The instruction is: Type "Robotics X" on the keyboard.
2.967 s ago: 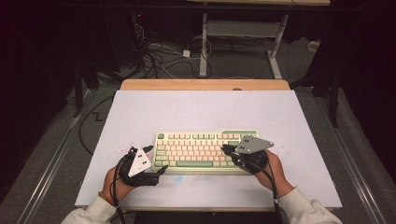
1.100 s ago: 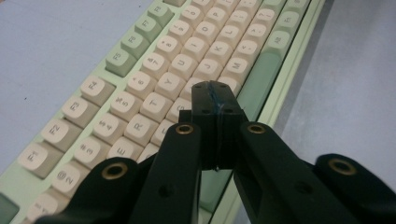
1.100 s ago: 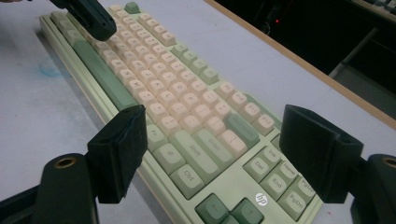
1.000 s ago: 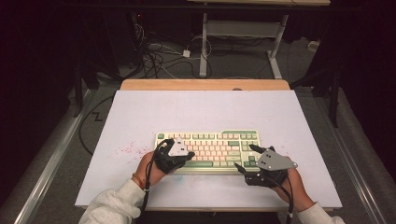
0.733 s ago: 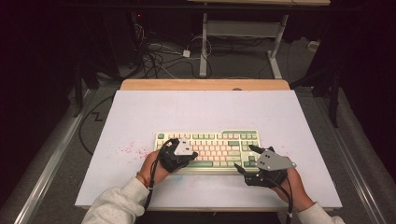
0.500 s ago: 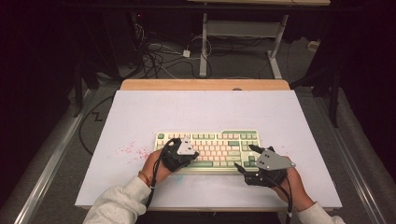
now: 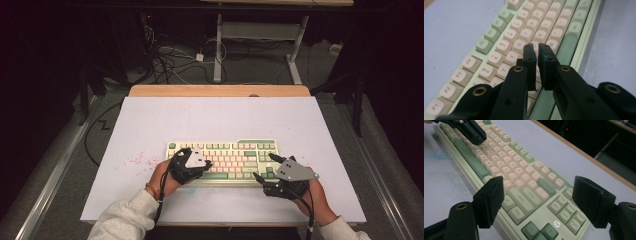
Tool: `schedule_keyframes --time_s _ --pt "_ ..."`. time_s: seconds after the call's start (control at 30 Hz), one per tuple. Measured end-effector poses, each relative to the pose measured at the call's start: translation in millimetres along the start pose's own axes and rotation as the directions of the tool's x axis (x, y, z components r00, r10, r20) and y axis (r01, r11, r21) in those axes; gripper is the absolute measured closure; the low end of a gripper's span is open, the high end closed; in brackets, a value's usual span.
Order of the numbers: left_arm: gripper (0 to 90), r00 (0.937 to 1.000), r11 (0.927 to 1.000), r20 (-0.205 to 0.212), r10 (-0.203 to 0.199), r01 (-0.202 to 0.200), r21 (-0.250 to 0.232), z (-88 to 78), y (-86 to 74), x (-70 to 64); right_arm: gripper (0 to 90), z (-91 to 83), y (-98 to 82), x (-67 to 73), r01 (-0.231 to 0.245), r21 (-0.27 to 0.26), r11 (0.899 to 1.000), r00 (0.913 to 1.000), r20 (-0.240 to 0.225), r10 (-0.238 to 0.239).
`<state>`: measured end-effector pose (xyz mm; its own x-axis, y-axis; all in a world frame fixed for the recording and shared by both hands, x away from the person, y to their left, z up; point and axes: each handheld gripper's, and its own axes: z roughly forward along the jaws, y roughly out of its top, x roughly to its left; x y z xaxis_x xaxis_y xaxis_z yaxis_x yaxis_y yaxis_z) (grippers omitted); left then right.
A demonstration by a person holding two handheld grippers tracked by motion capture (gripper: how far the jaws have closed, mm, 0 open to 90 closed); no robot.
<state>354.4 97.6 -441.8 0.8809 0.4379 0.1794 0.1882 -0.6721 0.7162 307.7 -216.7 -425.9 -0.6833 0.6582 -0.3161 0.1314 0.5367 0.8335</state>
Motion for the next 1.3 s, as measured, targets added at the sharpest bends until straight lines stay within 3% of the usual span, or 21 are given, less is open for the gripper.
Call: schedule_keyframes --time_s 0.3,0.37,0.5,0.57,0.63,0.7,0.83,0.93,1.03,1.2,1.3 --pt "69.5 0.9989 0.9977 -0.046 -0.002 -0.001 -0.068 -15.6 -4.9 3.9 25.8 0.9 -0.4 0.1 0.000 0.007 1.000 1.0000 -0.009 0.000" --pt "60.0 0.9973 0.9979 -0.073 0.007 -0.012 -0.064 -17.7 -5.8 3.7 25.8 1.0 -0.4 -0.5 -0.002 0.009 1.000 1.0000 -0.007 0.002" --pt "49.8 0.9952 0.9974 -0.098 -0.002 -0.005 -0.071 -21.7 -8.1 5.2 25.8 1.1 -0.5 -1.4 -0.004 0.010 1.000 1.0000 -0.008 0.004" --pt "44.6 0.9957 0.9968 -0.093 -0.007 0.000 -0.079 -23.5 -10.1 5.5 25.4 1.5 -0.7 -1.8 -0.007 0.013 1.000 0.9999 -0.011 0.007" --pt "38.5 0.9921 0.9963 -0.125 -0.009 -0.001 -0.086 -25.4 -12.1 4.2 25.4 1.5 -0.9 -2.3 -0.009 0.019 1.000 0.9999 -0.006 0.009" --pt "28.0 0.9837 0.9955 -0.179 -0.019 0.002 -0.095 -27.1 -14.5 2.3 26.6 0.9 -1.1 -3.1 -0.014 0.015 1.000 0.9999 -0.006 0.014" --pt "21.0 0.9780 0.9942 -0.204 -0.043 0.022 -0.106 -31.8 -21.0 3.6 26.6 -1.4 -0.3 -3.8 -0.022 0.002 1.000 0.9997 -0.011 0.022" --pt "20.3 0.9741 0.9924 -0.219 -0.054 0.028 -0.120 -37.5 -26.8 4.0 36.4 -2.4 0.9 -3.8 -0.025 -0.015 1.000 0.9996 -0.015 0.024" --pt "16.0 0.9707 0.9905 -0.232 -0.064 0.033 -0.133 -42.9 -32.3 3.6 57.2 -0.7 1.8 -4.6 -0.022 -0.008 1.000 0.9985 -0.049 0.022" --pt "16.0 0.9648 0.9883 -0.253 -0.071 0.034 -0.148 -49.8 -42.3 1.7 81.5 7.2 3.1 -4.4 -0.011 0.040 0.999 0.9951 -0.097 0.015" --pt "16.7 0.9642 0.9878 -0.256 -0.071 0.032 -0.152 -54.7 -48.5 0.3 90.0 11.9 4.7 -4.1 -0.006 0.069 0.998 0.9942 -0.107 0.013"
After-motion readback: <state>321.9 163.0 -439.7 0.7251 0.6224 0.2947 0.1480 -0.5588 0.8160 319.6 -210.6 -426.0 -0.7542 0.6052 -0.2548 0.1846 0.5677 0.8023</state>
